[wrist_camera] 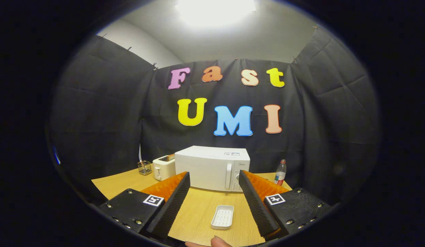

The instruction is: Open the microwave, put the food inside, and close the microwave door.

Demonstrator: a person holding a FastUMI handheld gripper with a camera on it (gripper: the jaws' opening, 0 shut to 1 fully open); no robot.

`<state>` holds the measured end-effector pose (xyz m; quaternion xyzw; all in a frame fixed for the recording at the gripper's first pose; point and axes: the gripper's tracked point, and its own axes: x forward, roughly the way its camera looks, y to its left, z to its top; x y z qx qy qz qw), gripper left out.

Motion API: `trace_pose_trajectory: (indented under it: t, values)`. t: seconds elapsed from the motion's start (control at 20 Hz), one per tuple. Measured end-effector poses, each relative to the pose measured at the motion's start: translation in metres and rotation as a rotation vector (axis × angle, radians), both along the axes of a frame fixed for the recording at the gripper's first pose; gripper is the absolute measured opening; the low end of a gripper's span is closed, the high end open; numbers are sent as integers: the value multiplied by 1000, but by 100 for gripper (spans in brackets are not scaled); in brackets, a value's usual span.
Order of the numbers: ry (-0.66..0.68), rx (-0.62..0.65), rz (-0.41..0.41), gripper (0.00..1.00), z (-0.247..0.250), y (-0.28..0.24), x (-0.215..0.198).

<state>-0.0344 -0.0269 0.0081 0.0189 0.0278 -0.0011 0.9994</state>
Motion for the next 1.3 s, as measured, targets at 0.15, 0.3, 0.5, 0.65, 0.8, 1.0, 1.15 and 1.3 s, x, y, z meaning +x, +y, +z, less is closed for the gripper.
trace_pose_trajectory:
  t: [0.15, 0.3, 0.5, 0.65, 0.8, 1.0, 1.15, 1.3]
  values:
    - [-1, 5, 4, 92, 0, 2, 0]
    - [-2, 9, 8, 92, 0, 4, 0]
    - [-5, 1, 10, 92, 1, 7, -1]
    - [-17, 5, 12, 92, 4, 8, -3]
    - [-25, 4, 14, 92, 6, 9, -4]
    - [-33, 5, 14, 92, 7, 11, -6]
    - [-30, 12, 21, 92, 6, 12, -5]
    - [-27, 19, 28, 92, 5, 13, -3]
